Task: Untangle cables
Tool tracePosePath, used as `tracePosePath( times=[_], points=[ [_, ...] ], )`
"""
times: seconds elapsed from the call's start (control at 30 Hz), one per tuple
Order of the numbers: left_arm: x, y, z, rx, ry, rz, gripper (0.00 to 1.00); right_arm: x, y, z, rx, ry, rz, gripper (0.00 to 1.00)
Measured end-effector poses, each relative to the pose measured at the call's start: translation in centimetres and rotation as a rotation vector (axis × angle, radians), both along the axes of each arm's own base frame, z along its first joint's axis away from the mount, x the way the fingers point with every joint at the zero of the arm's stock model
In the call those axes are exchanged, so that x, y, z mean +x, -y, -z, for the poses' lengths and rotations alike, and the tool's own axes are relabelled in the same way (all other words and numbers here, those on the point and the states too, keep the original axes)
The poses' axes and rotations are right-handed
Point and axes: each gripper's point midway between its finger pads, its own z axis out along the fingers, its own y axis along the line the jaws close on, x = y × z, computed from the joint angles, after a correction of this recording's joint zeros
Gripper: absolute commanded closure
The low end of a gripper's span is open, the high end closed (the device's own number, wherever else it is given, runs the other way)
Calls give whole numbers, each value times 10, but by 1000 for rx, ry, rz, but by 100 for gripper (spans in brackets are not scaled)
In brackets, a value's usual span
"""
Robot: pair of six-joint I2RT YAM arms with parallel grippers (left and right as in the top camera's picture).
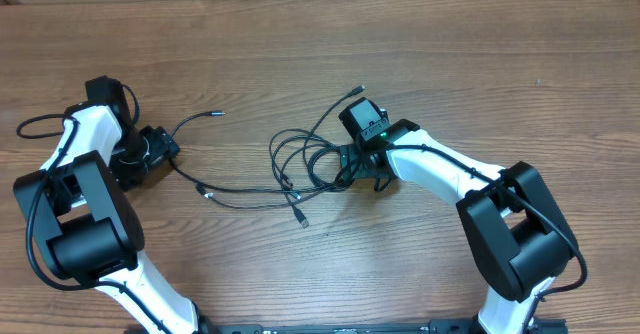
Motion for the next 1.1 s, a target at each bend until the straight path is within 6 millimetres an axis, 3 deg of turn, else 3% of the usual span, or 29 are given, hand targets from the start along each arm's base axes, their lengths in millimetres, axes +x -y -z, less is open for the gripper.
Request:
tracePosePath(
  times=[0.23, 0.3, 0.37, 0.4, 0.5, 0.57, 0.6, 0.63, 0.67, 0.7, 0.73, 0.77, 0.8, 0.83, 0.93, 1.0, 1.03, 1.1],
  points=[
    [-5, 20, -7, -20, -26, 45, 11, -6, 5, -3, -22, -38, 8, 10],
    [-17, 39, -11, -34, -54, 86, 12, -17, 13, -7, -55, -99, 9, 9],
    [-20, 65, -30, -54, -16, 145, 12, -26, 18, -9, -74, -139, 8, 10],
    [-16, 70, -39, -58, 17, 156, 12, -28, 18, -10, -76, -150, 7, 15],
    [1, 96, -108, -47, 239, 228, 18, -26, 10, -19, -31, -153, -8, 62],
    [1, 120, -150, -61, 357, 291, 22, -25, 6, -23, -4, -153, -6, 84],
    [-1, 139, -163, -84, 390, 338, 25, -27, 2, -23, 20, -164, -9, 88],
    [-3, 147, -164, -98, 391, 359, 28, -28, 0, -23, 31, -170, -16, 95],
    [-6, 165, -160, -122, 371, 410, 30, -31, -3, -23, 53, -185, -4, 95],
    [-8, 175, -155, -137, 357, 434, 35, -33, -4, -23, 63, -194, -1, 94],
    [-11, 187, -149, -152, 336, 473, 38, -34, -5, -23, 70, -199, 8, 83],
    [-14, 199, -143, -164, 316, 508, 40, -36, -6, -22, 81, -211, 26, 58],
    [-20, 214, -137, -186, 293, 551, 39, -38, -6, -20, 86, -219, 41, 19],
    [-24, 225, -133, -202, 277, 581, 34, -42, -5, -18, 88, -233, 46, 0],
    [-36, 270, -128, -273, 263, 695, 11, -50, -1, -12, 83, -259, 65, 0],
    [-42, 300, -125, -310, 269, 780, 7, -52, 0, -11, 82, -266, 70, 0],
    [-46, 310, -123, -320, 266, 809, 2, -51, -1, -11, 84, -262, 70, 0],
    [-51, 328, -118, -332, 261, 860, 0, -48, -3, -11, 93, -249, 70, 0]
  ],
)
